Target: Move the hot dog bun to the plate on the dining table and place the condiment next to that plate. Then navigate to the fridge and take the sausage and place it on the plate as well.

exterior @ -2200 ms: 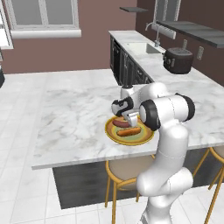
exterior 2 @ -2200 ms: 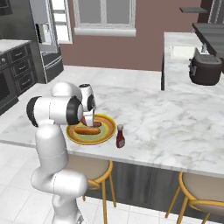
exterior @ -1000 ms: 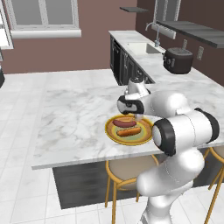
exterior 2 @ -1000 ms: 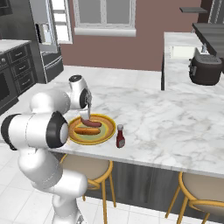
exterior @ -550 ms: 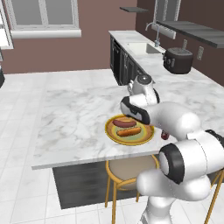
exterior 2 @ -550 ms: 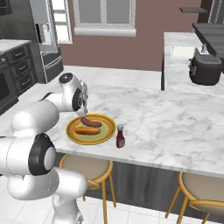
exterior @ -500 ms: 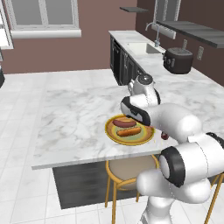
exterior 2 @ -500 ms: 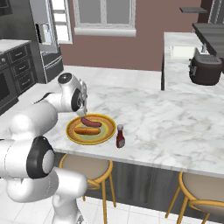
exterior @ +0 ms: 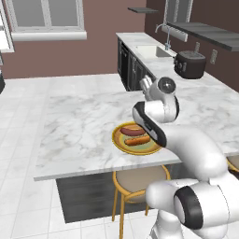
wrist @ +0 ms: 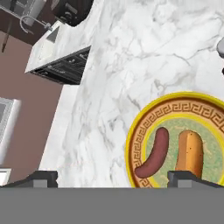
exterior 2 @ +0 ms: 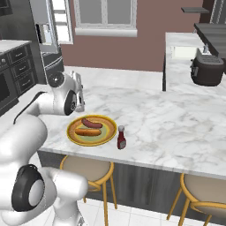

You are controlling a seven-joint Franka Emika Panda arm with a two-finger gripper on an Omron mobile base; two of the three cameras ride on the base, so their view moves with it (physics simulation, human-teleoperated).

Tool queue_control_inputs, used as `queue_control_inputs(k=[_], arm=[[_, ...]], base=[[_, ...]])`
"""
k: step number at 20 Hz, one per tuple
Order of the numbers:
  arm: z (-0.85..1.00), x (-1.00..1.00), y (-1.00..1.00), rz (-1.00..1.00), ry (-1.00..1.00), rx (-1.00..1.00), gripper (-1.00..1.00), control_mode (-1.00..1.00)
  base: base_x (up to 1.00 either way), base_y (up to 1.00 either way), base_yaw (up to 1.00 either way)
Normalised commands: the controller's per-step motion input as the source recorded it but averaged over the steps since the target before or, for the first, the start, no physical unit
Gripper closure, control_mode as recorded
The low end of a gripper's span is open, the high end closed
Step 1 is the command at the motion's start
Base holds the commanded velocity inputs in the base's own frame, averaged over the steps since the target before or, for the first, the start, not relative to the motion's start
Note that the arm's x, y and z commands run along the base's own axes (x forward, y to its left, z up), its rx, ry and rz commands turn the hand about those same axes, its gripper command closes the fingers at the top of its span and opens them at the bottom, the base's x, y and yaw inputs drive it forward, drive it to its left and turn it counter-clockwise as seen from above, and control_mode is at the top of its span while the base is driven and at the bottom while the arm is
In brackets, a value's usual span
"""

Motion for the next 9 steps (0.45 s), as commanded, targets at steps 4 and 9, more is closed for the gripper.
queue_control_inputs(k=[4,9], arm=[[0.58,-0.37,0.00,0.08,-0.22,-0.05,-1.00,-1.00],[0.48,-0.49,0.00,0.10,-0.21,-0.07,-1.00,-1.00]], base=[[0.00,0.00,0.00],[0.00,0.00,0.00]])
